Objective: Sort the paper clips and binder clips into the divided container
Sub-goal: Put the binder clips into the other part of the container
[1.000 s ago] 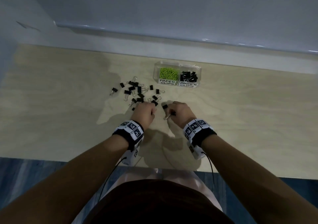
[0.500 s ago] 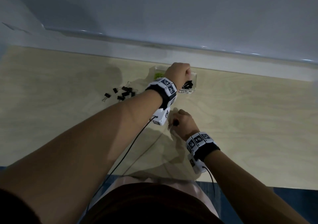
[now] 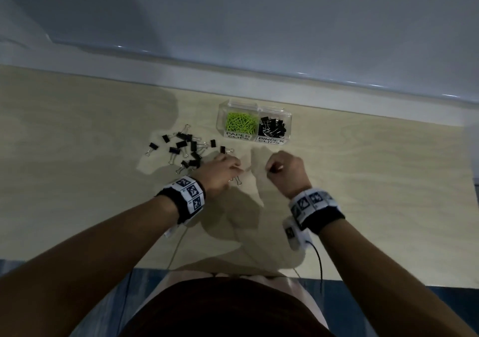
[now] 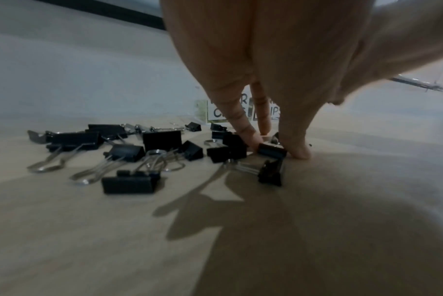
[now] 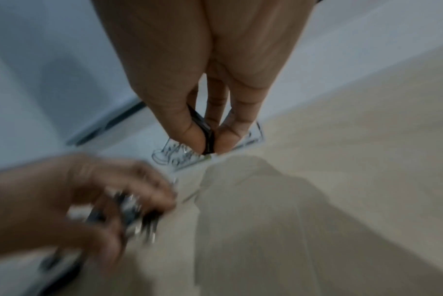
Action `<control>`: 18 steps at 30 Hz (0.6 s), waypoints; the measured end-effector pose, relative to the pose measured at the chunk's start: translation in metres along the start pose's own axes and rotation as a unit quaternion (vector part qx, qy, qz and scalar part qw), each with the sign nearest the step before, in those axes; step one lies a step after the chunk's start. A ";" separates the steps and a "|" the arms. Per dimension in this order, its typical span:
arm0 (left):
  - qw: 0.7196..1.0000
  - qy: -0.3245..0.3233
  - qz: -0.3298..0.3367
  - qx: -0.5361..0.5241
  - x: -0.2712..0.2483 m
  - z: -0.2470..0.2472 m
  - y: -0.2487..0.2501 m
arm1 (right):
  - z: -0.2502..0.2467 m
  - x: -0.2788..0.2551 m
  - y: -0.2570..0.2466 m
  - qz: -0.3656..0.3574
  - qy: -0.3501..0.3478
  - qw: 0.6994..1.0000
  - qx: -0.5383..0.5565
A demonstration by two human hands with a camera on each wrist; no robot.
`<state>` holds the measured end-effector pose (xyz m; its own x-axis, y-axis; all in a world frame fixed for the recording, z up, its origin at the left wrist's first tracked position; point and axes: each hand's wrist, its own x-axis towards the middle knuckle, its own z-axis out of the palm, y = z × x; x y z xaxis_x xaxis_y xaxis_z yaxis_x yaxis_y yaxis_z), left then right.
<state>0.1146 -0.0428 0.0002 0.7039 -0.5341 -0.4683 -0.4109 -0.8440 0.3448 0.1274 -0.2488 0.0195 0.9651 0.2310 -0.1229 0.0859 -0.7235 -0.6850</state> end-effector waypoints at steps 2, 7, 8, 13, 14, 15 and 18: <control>1.000 -0.011 0.008 0.016 0.005 -0.003 0.001 | -0.016 0.026 -0.003 0.009 0.058 0.998 0.020; 0.999 0.009 -0.001 -0.034 0.001 -0.005 -0.001 | -0.031 0.075 -0.010 0.025 0.099 0.994 -0.042; 0.999 0.016 0.002 -0.042 0.000 -0.005 -0.002 | -0.026 0.074 -0.013 0.020 0.097 0.993 -0.066; 0.996 0.044 -0.006 -0.080 -0.012 -0.002 -0.009 | 0.018 0.045 -0.034 -0.105 0.003 0.990 -0.093; 0.992 0.073 -0.016 -0.105 -0.017 0.000 -0.011 | 0.027 0.042 -0.040 -0.112 -0.045 0.989 -0.090; 0.984 0.112 -0.030 -0.136 -0.023 0.001 -0.015 | 0.035 0.040 -0.045 -0.111 -0.092 0.985 -0.097; 0.936 0.231 -0.094 -0.250 -0.041 0.005 -0.032 | 0.052 0.042 -0.061 -0.104 -0.185 0.967 -0.143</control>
<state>0.0956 0.0057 0.0047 0.9593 -0.2029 -0.1964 -0.0144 -0.7297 0.6836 0.1493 -0.1611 0.0187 0.7696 0.5698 -0.2883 0.3854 -0.7744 -0.5018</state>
